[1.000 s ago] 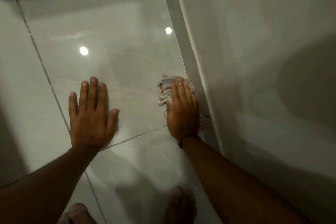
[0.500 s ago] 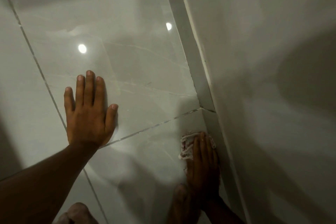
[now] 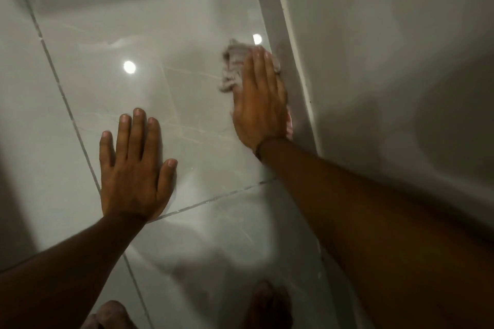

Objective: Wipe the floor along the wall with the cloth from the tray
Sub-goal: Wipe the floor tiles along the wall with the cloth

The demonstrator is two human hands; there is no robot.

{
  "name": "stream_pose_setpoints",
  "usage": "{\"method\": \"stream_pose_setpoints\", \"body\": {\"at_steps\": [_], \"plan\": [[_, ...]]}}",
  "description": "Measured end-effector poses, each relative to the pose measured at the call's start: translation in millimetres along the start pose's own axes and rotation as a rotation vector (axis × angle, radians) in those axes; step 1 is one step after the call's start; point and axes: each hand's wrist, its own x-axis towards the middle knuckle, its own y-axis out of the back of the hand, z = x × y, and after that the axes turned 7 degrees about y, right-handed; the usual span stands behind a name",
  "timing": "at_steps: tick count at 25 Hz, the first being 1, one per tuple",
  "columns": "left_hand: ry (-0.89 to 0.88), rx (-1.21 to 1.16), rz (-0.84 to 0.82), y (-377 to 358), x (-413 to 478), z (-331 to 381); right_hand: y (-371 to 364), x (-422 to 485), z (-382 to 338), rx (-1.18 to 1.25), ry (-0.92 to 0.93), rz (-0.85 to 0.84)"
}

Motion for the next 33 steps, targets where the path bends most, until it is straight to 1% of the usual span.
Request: {"method": "stream_pose_setpoints", "body": {"at_steps": [3, 6, 7, 9, 11, 15, 18, 21, 23, 26, 28, 30, 31, 33], "plan": [[0.012, 0.002, -0.007, -0.4, -0.3, 0.8, 5.2, 64.2, -9.8, 0.011, -0.028, -0.005], [0.008, -0.006, -0.012, -0.6, 0.2, 0.3, -0.3, 55.9, -6.4, 0.018, 0.0, 0.0], [0.006, -0.004, -0.013, -0.8, 0.3, 1.0, -2.3, 38.4, -2.6, 0.03, 0.004, 0.017], [0.014, -0.003, -0.023, -0.2, 1.1, 0.8, -6.3, -15.7, 1.1, 0.024, -0.05, 0.03], [0.014, 0.001, -0.027, 0.8, 0.9, 0.1, -7.6, -86.1, 6.1, -0.012, -0.1, -0.016], [0.009, 0.001, -0.032, 0.1, 0.4, -0.7, -10.6, -223.5, 32.1, -0.102, -0.07, -0.122], [0.009, 0.005, -0.018, -1.4, 0.2, -0.6, -14.9, -261.2, 34.1, -0.106, -0.112, -0.155], [0.001, 0.017, -0.005, -2.4, -0.4, -0.3, -18.4, -248.4, 19.3, -0.143, -0.132, -0.118], [-0.001, 0.015, -0.007, -2.6, -0.4, 0.3, -20.7, -218.0, 0.5, -0.13, -0.108, -0.097], [0.001, 0.015, -0.007, -2.7, 0.5, -0.1, -23.6, -142.1, -32.0, -0.04, 0.001, -0.081], [0.0, 0.022, -0.009, -2.7, 1.0, -0.5, -26.1, -107.9, -42.9, -0.051, 0.079, -0.104], [0.009, 0.021, -0.007, -1.9, -0.4, -0.7, -26.8, -110.7, -40.4, -0.066, 0.13, -0.13], [0.01, 0.018, -0.004, -1.3, -0.9, -0.3, -25.2, -120.3, -33.3, -0.065, 0.123, -0.131], [0.005, 0.016, -0.002, -0.4, 0.2, 1.3, -21.3, -141.2, -11.9, -0.063, 0.04, -0.079]]}}
